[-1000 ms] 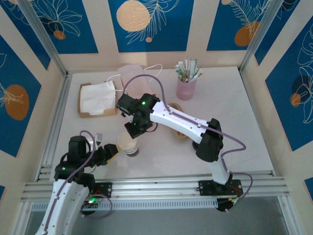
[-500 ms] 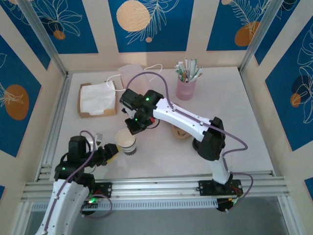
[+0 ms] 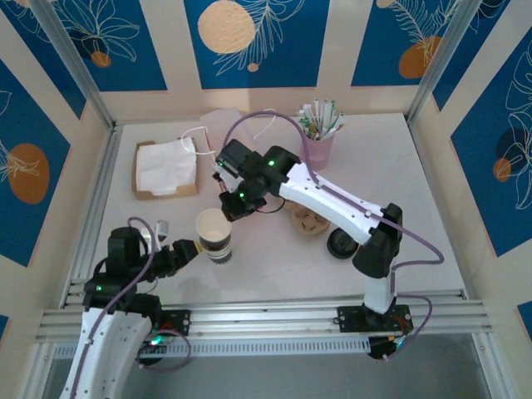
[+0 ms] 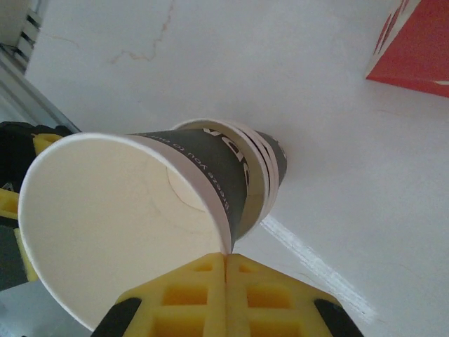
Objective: Pack the takeout coffee
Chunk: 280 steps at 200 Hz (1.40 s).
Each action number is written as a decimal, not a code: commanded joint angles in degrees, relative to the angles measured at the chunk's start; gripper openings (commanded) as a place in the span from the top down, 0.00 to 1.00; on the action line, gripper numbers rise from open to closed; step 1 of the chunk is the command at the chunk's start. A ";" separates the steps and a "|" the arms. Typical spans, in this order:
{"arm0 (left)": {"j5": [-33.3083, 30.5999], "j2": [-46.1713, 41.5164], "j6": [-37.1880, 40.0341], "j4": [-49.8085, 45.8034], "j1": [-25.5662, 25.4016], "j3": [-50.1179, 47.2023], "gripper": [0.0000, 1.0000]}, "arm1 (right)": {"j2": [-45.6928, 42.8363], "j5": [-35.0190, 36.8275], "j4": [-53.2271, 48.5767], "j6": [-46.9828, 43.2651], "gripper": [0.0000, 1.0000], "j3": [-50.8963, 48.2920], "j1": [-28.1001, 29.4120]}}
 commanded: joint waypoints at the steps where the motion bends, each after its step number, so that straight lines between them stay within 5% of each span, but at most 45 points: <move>1: -1.94 0.15 3.21 -3.99 -0.02 4.28 0.30 | -5.41 -1.31 1.78 0.07 1.00 -1.41 -0.98; 55: -4.42 5.30 5.85 -6.98 -0.17 15.61 0.19 | -16.41 1.30 2.12 -1.82 1.00 -9.03 -6.56; 110: -5.24 15.40 4.54 -0.37 -3.48 23.34 0.18 | -29.82 -0.68 2.73 -2.67 1.00 -23.70 -16.88; 196: -31.91 42.74 6.39 6.86 -38.41 39.58 0.15 | -39.33 -3.20 4.40 -1.86 1.00 -42.74 -26.64; 280: -41.77 55.13 0.98 11.23 -53.26 36.35 0.41 | -41.20 -1.34 7.38 1.35 1.00 -52.62 -29.05</move>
